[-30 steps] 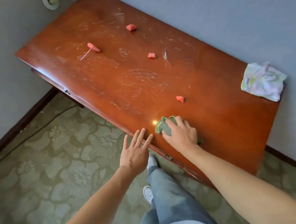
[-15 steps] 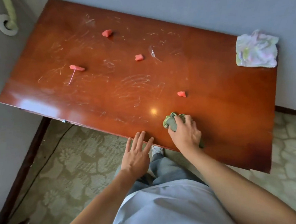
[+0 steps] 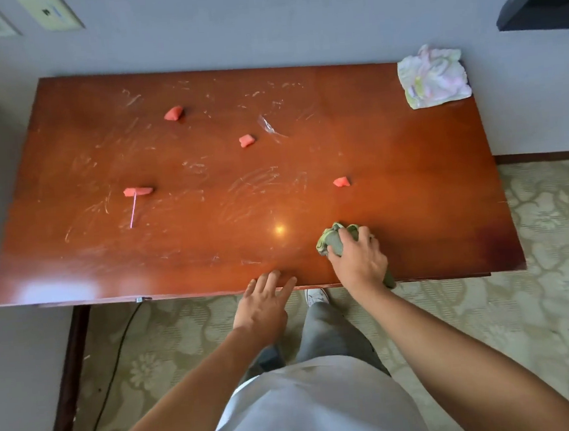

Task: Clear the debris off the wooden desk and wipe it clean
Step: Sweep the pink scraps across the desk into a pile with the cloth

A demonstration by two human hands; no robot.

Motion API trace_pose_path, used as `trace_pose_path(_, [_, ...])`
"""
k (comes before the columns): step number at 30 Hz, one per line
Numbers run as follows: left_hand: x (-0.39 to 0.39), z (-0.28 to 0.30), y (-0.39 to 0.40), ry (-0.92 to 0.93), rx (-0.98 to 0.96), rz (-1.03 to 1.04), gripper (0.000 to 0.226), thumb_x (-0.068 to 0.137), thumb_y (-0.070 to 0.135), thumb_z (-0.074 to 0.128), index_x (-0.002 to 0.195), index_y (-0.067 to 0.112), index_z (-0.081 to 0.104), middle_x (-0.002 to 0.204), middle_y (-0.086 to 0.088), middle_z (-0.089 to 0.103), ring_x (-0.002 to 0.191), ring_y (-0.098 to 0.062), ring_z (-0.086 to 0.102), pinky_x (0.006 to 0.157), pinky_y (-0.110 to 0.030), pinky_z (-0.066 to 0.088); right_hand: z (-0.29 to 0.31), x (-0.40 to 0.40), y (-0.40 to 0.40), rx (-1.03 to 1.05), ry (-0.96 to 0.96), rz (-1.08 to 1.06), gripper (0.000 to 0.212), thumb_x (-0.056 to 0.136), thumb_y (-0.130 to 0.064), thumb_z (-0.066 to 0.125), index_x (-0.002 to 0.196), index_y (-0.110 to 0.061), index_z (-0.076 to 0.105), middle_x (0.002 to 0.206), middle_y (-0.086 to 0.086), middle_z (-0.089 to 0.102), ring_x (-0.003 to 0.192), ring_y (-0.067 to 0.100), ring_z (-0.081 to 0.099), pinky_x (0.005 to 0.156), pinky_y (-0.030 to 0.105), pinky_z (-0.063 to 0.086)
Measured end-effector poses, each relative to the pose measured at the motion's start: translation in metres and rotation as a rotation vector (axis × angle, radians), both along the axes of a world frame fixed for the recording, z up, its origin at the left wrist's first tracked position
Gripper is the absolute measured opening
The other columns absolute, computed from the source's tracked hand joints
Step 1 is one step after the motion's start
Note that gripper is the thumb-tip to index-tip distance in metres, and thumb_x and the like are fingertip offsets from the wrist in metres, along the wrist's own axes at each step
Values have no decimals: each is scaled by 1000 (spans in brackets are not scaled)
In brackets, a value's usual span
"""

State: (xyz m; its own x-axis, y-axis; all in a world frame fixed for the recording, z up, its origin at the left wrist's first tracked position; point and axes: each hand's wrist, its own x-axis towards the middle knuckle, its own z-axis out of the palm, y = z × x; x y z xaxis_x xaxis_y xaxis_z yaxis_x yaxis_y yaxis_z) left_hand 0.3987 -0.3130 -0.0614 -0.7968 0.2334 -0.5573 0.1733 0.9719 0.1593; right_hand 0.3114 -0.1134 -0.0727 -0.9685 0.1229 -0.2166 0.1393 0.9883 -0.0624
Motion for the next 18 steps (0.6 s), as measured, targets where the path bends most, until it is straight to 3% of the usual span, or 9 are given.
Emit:
trace_pose_path(2, [-3, 2, -3, 2, 8, -33, 79, 97, 20, 49, 164, 30, 9, 165, -9, 13, 152, -28, 16, 129, -46, 16, -1, 11, -15, -7, 25, 100, 46, 92, -55, 65, 132, -33, 60, 125, 6, 53, 105, 31, 60, 70, 36, 55])
trace_pose_path(5, [-1, 0, -8, -2, 1, -82, 83, 96, 19, 49, 165, 29, 4, 166, -7, 9, 152, -29, 15, 129, -46, 16, -12, 25, -19, -11, 27, 412, 47, 87, -54, 70, 129, -34, 63, 124, 1, 55, 98, 28, 63, 66, 35, 55])
trace_pose_path(7, [2, -1, -11, -5, -6, -102, 86, 96, 19, 50, 165, 28, -1, 167, -7, 4, 153, -30, 13, 130, -45, 14, -12, 18, -12, 23, -6, 468, 49, 89, -57, 68, 133, -36, 62, 127, 0, 55, 99, 26, 63, 66, 33, 53])
trace_pose_path(12, [-1, -5, -16, -57, -15, -140, 90, 97, 24, 50, 165, 27, -9, 171, -7, -6, 157, -29, 2, 131, -45, 9, -2, -16, -15, -11, 13, -29, 49, 89, -55, 68, 134, -34, 62, 124, 6, 54, 109, 30, 61, 68, 34, 47])
trace_pose_path(13, [-1, -5, -16, -65, -12, -143, 89, 98, 26, 50, 165, 27, -10, 171, -7, -8, 158, -29, 0, 130, -45, 9, -2, -17, -21, -15, 23, -50, 48, 89, -54, 69, 132, -33, 63, 123, 6, 54, 110, 30, 60, 67, 33, 46])
trace_pose_path(15, [-2, -5, -18, -81, -4, -154, 89, 99, 26, 50, 164, 27, -11, 171, -5, -9, 159, -27, -4, 130, -44, 8, -5, -12, -32, -13, 61, 102, 47, 87, -51, 71, 129, -32, 64, 122, 4, 55, 107, 30, 60, 67, 33, 50])
trace_pose_path(18, [1, -9, -25, -84, 11, -174, 85, 100, 25, 45, 165, 24, -11, 172, -3, -13, 159, -24, -11, 129, -43, 0, -10, -1, -36, -46, 8, 514, 50, 87, -51, 70, 134, -34, 61, 129, 1, 55, 107, 29, 61, 75, 37, 57])
